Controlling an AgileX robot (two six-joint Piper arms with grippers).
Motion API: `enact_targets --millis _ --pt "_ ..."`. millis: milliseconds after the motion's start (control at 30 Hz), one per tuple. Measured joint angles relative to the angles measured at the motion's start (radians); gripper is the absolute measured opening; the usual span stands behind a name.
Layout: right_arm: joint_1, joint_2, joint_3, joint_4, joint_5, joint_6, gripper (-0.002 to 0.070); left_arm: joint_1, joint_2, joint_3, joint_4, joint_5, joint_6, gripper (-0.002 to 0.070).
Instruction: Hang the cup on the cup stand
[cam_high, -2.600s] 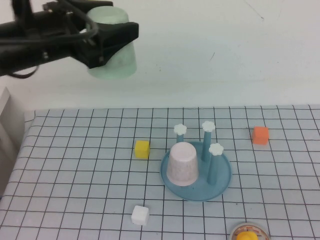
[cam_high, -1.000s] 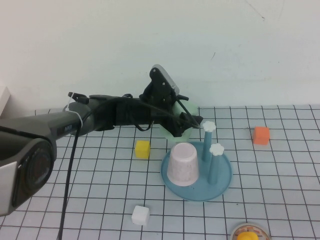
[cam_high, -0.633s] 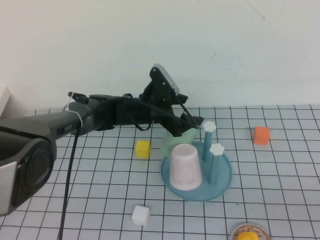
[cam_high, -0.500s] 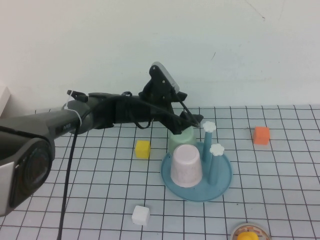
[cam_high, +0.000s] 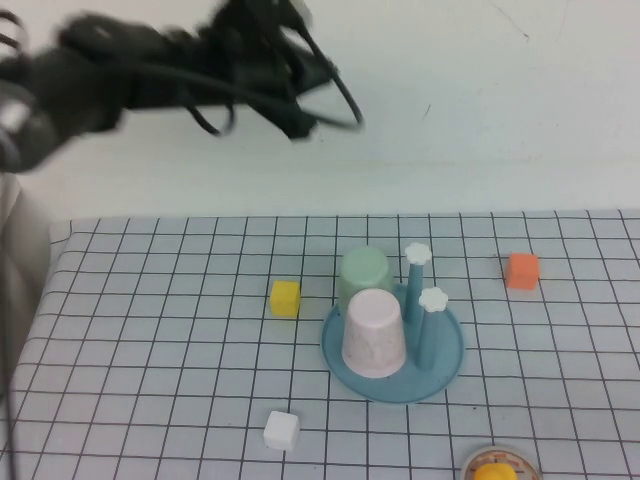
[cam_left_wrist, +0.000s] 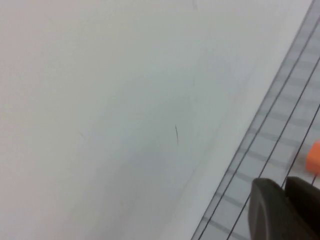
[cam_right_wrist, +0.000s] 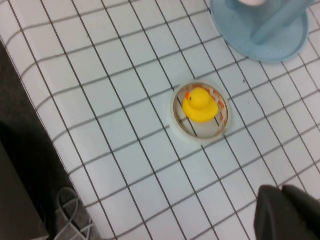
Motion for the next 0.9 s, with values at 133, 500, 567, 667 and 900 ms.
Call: enact_targets --millis 133,500,567,667,900 --pt "0.0 0.0 0.0 0.014 -0.035 0.0 0.0001 0.065 -0.143 0.0 0.042 0.092 -0.147 0.0008" --pt "0.0 0.0 0.018 0.02 -0.108 0.0 0.0001 0.174 -0.516 0.0 0.467 0.228 -0.411 0.0" --pt "0.0 0.0 0.018 0.02 -0.108 0.0 0.0001 0.174 -0.571 0.0 0.526 0.257 -0.457 0.0" --pt "0.0 0.0 0.018 0.02 -0.108 0.0 0.0001 0.174 -0.656 0.002 0.617 0.298 -0.53 0.0" --pt "0.0 0.0 0.018 0.02 -0.108 0.0 0.0 0.174 -0.886 0.201 0.747 0.185 -0.656 0.0"
